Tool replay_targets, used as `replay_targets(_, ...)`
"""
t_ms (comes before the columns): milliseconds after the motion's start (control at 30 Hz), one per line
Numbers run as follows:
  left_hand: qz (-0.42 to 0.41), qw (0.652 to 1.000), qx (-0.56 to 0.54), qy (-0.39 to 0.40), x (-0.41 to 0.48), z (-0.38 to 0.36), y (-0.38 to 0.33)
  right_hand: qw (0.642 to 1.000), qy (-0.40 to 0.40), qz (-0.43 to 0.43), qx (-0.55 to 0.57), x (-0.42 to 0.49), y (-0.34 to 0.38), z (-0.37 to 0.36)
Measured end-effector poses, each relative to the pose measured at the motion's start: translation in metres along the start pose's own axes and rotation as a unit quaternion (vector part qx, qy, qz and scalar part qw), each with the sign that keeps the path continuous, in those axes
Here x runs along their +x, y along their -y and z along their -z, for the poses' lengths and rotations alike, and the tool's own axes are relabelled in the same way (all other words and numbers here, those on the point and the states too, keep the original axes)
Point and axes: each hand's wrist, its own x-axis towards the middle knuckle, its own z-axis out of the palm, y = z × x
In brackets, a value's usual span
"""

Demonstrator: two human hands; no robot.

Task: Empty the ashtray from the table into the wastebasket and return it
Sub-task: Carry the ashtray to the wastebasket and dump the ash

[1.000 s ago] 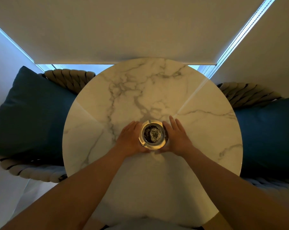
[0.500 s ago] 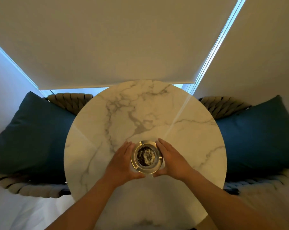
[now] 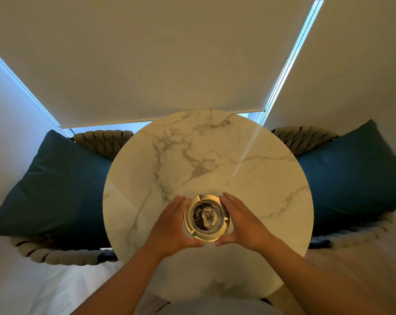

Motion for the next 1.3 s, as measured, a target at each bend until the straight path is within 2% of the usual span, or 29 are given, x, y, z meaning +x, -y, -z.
replay_targets(133,-0.008,1.000,-0.003,0.025,-0.005,0.007,0.003,1.000,-0.013,-0.009,-0.001,-0.006,0.009,-0.009)
replay_targets(333,-0.040,0.999,-0.011,0.009,-0.014,0.013,0.002,0.999,-0.015,-0.036,-0.002,-0.015,0.021,-0.012)
replay_targets(500,-0.055,0.998,-0.009,-0.041,-0.074,-0.031,-0.036,0.999,-0.004,0.024,-0.026,-0.078,0.004,-0.018)
replay_targets(700,-0.063,0.997,0.002,-0.051,-0.063,-0.024,-0.038,0.999,-0.012,0.017,-0.025,-0.071,0.003,-0.010)
replay_targets(833,-0.049,0.997,0.006,-0.054,-0.076,-0.032,-0.050,0.999,-0.012,0.031,-0.030,-0.086,0.001,-0.008)
replay_targets(1067,-0.013,0.994,-0.019,-0.104,-0.158,-0.099,-0.110,0.995,0.032,0.077,-0.049,-0.175,-0.023,-0.014)
replay_targets(1300,0.029,0.990,-0.019,-0.134,-0.228,-0.127,-0.131,0.985,0.068,0.145,-0.069,-0.222,-0.011,-0.022)
